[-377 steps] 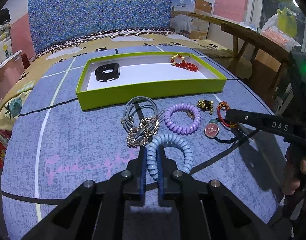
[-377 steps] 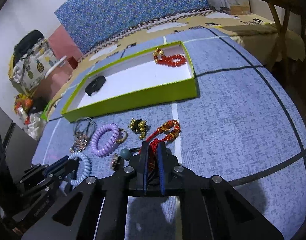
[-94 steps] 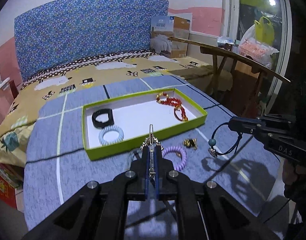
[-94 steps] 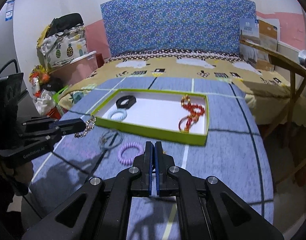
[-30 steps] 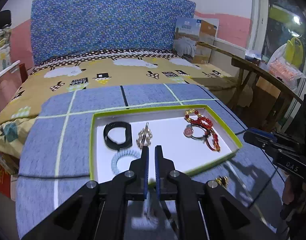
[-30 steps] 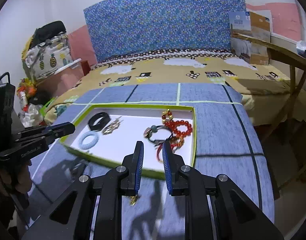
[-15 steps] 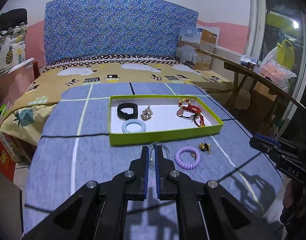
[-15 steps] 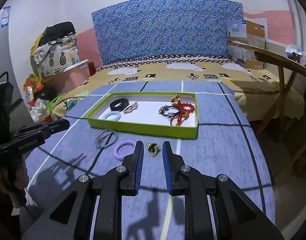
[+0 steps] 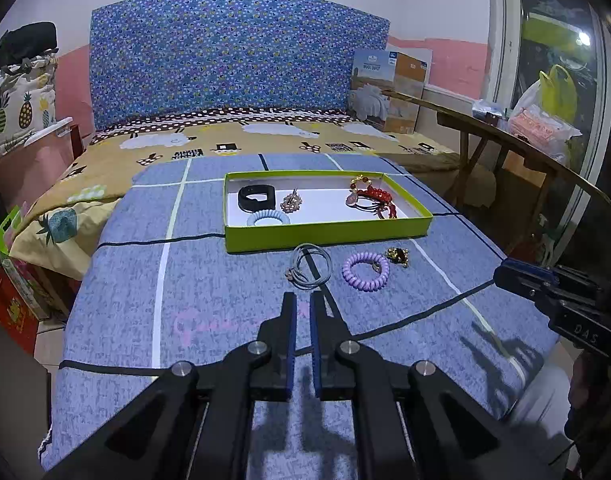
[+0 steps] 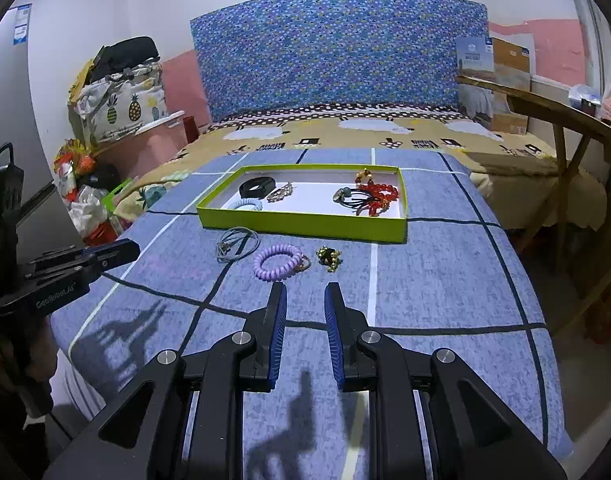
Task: Organize jewelry
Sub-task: 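Lift both tools out of the box and move them over the grey cord and purple coil, then grasp the grey cord loops with the left gripper while the right gripper grasps the purple coil hair tie, then carry the grey cord and purple coil into the green box, open both grippers, then move both tools back over the gold ring and gold bead charm, then grasp the gold ring with the left gripper while the right gripper grasps the gold bead charm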
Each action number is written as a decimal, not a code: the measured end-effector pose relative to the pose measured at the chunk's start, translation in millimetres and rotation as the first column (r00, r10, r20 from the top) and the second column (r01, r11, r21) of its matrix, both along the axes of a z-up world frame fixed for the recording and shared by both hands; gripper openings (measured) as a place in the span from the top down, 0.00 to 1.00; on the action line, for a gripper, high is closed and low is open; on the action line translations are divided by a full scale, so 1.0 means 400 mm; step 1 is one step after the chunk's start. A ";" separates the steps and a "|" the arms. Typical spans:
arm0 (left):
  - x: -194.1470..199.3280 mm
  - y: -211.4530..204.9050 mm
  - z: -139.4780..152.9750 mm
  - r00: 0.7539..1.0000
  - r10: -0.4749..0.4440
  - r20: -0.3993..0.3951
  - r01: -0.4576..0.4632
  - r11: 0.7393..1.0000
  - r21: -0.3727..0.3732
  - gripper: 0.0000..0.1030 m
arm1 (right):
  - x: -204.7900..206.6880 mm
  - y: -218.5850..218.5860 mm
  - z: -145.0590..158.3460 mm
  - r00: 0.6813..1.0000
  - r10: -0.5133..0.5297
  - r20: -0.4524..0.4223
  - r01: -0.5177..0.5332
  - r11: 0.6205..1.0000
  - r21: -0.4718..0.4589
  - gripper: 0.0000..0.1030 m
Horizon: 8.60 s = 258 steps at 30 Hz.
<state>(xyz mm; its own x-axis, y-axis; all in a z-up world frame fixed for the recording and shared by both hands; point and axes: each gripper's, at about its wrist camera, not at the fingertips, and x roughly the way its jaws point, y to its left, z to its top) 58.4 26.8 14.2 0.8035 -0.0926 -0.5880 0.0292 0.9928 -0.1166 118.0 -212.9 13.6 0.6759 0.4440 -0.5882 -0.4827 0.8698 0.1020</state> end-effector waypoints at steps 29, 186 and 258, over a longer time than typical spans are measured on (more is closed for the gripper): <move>0.132 0.000 -0.057 0.996 -0.025 -0.080 0.026 1.000 0.009 0.79 | 0.093 0.033 -0.044 0.997 -0.017 -0.077 0.014 0.999 -0.034 0.72; 0.432 0.011 -0.038 0.988 -0.102 -0.112 0.100 0.995 -0.024 0.76 | 0.422 0.116 -0.027 0.987 -0.062 -0.149 0.054 0.997 -0.053 0.84; 0.140 -0.022 -0.031 0.996 0.002 -0.086 -0.001 1.000 0.016 0.76 | 0.262 0.078 -0.109 0.981 0.028 -0.190 -0.042 0.997 -0.070 0.74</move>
